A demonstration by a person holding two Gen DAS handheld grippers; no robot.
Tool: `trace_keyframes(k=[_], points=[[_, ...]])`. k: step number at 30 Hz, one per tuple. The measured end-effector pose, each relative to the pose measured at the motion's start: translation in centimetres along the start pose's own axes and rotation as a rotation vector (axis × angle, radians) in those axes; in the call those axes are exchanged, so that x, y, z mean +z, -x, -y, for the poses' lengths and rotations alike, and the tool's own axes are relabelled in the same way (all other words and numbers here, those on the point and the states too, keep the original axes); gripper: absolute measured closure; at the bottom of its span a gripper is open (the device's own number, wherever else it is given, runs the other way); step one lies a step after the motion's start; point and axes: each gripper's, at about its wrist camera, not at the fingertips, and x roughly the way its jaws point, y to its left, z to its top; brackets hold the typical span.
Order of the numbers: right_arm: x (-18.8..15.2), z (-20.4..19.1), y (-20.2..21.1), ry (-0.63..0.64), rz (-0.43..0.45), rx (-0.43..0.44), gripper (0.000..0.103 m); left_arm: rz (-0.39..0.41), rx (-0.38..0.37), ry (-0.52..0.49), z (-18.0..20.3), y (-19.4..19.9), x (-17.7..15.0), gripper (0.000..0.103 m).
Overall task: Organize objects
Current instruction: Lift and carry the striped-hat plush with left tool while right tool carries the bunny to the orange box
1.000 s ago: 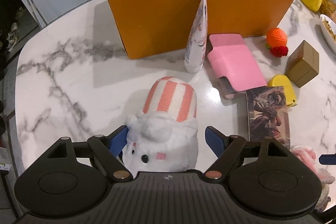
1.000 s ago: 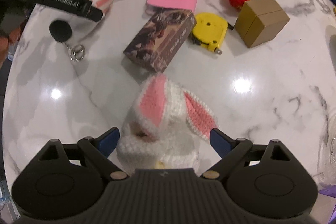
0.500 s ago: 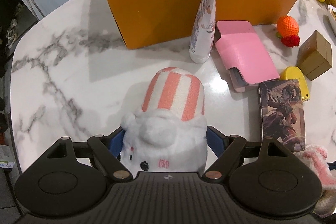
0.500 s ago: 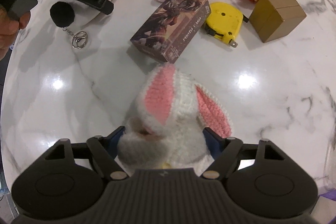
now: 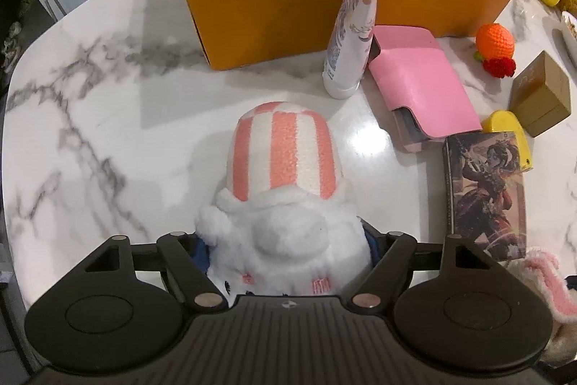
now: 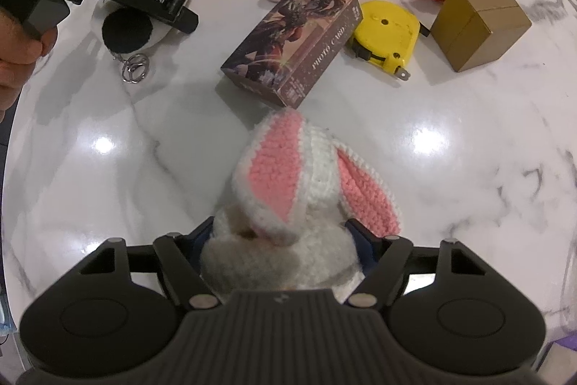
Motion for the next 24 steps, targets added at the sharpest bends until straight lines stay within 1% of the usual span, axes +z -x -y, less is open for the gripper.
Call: trace_keyframes(k=[3,11,13,15,20,24], points=[[0.2,0.3,0.3,-0.005,-0.002,0.014,0.030,0.007,-0.031,0.037,-0.6,0.5,-0.5,0.017],[0.2,0.5,1.2,-0.011,0.005,0.028,0.032,0.036,-0.085,0.064,-1.0,2.8,-1.6,0.018],[0.2,0.7,1.8,-0.015,0.013,0.033,0.033,0.045,-0.087,0.055,-0.9,3.5,-1.9,0.018],[0.3,1.0,2.6,-0.024,0.023,0.041,0.033,0.062,-0.081,0.012,-0.5,4.5,-2.2,0.018],[0.6,1.4,4.4,-0.041,0.057,0.059,0.033,0.096,-0.126,-0.007,-0.1,7.0,-2.3,0.018],[1.6,1.9,5.8,-0.050,0.086,0.074,0.033,0.114,-0.150,-0.014,0.2,8.5,-2.0,0.018]])
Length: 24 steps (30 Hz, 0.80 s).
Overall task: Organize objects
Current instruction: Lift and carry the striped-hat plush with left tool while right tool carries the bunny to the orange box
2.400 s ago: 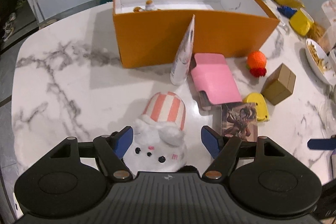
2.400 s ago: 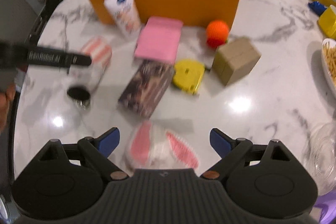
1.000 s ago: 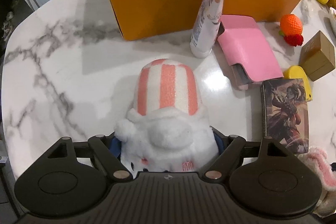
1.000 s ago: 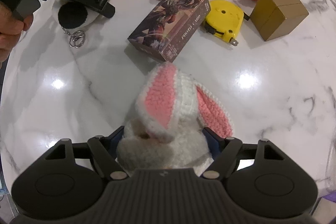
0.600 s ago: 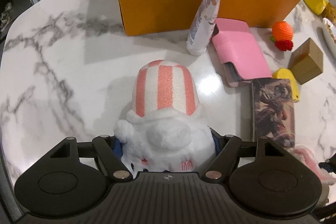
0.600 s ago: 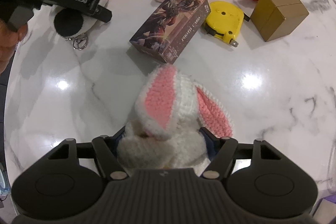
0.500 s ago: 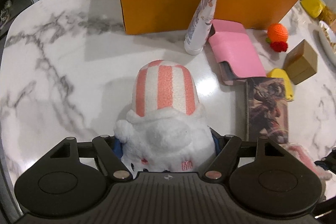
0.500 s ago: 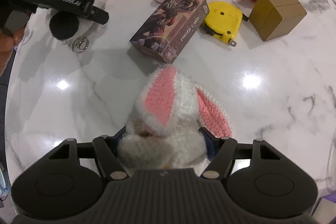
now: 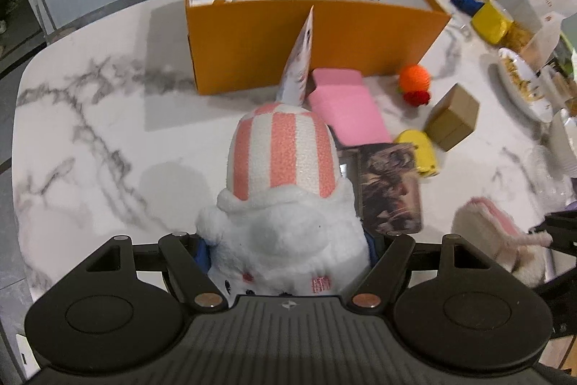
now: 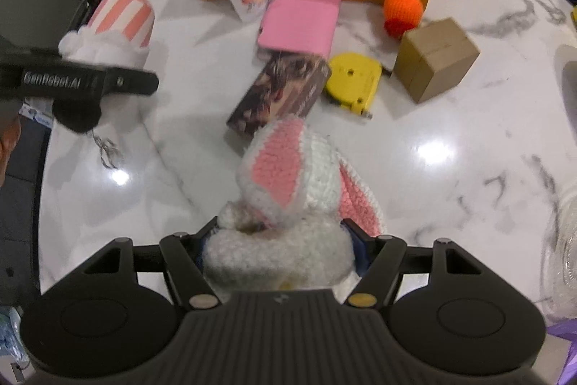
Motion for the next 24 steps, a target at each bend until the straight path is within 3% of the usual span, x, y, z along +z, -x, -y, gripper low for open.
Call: trace_keyframes(k=[14,24], points=[[4.7,0.5,4.2,0.016,0.134,0.029,0.033,0.086,-0.031,-0.111,2.4,3.5,3.2,0.018],[6.4,0.3,5.3,0.036,0.158,0.048,0.033,0.078,-0.054,-0.127,3.1,4.2,4.1,0.018]])
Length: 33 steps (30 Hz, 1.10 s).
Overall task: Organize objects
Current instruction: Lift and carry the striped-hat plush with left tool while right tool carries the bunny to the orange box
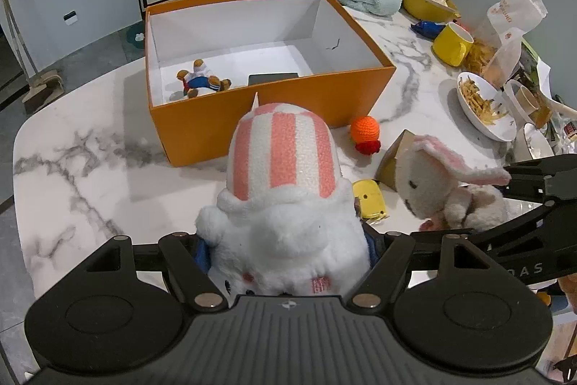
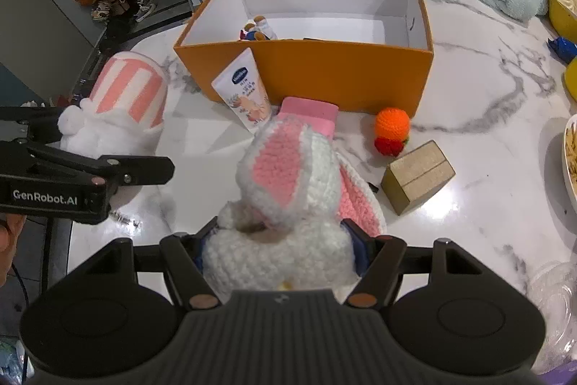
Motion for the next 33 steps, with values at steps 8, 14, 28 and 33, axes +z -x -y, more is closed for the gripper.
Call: trace_keyframes(k=[8,14,28,33], points=[[2.3,-0.2,0.6,0.026,0.039,0.008,0.033,0.000,-0.010,-0.008,-0.1,0.5,1.9,0.018],[6.0,-0.6,1.7,0.094,0.095,0.013,0.033,0.041,0.024,-0.041,-0.5,2.0,5.1,0.018],[17.7,-1.1,2.7,0.246,0.259,-0.045,0.033,0.170,0.086,-0.108,-2.6,3.3,15.0,0.018],[20.8,-0.8,2.0,0.263,0.289,-0.040,0.033,0.187,0.090,-0.111,-3.6,2.5,17.9,0.018]])
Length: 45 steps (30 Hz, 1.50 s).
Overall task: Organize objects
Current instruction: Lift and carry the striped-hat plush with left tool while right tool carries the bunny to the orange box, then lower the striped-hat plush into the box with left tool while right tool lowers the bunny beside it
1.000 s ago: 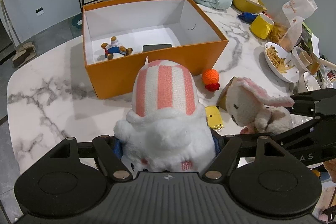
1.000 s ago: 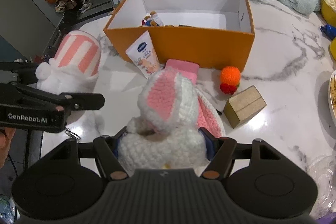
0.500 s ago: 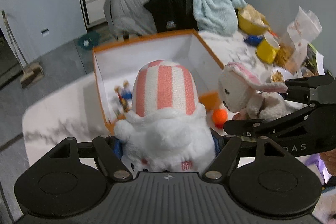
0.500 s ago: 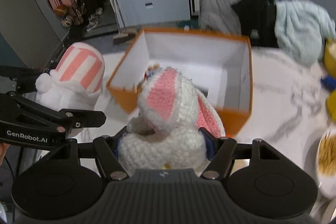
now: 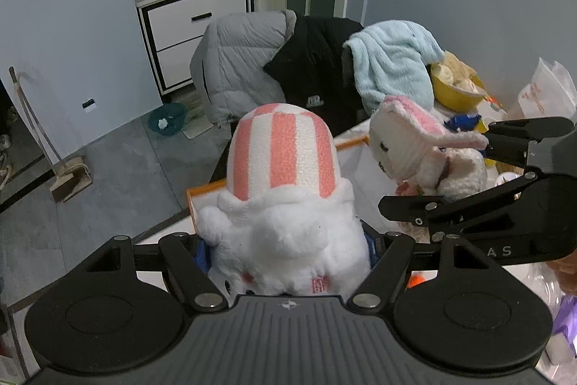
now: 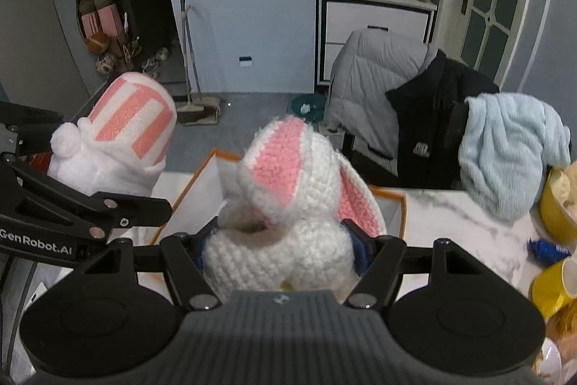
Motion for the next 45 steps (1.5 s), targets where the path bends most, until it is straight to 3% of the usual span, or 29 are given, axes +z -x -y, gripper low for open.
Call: trace_keyframes(k=[8,16,23,35,45], points=[[1.8,2.0,-4.8,-0.035,-0.033,0.000,0.033,-0.024,-0.049,0.114,-3.0,-4.9,1.0,0.018],[0.7,3.2,-9.1,-0.075,-0.099,-0.003,0.033,-0.024,-0.069,0.136,-4.2,-8.5,0.1,0.018],[-0.2,4.9,-10.7,-0.102,-0.132,-0.017,0.033,-0.041,-0.154,0.210,-4.4,-11.1,0.0,0.018],[-2.3,6.7,-14.6,-0.061,-0.232,-0.022,0.033,-0.132,-0.189,0.246,-4.1,-15.5,-1.9,0.018],[-3.3,6.4,-18.2,0.061,-0.319,-0.018,0.033,-0.210,-0.181,0.272,-4.9,-18.6,-3.7,0.018]])
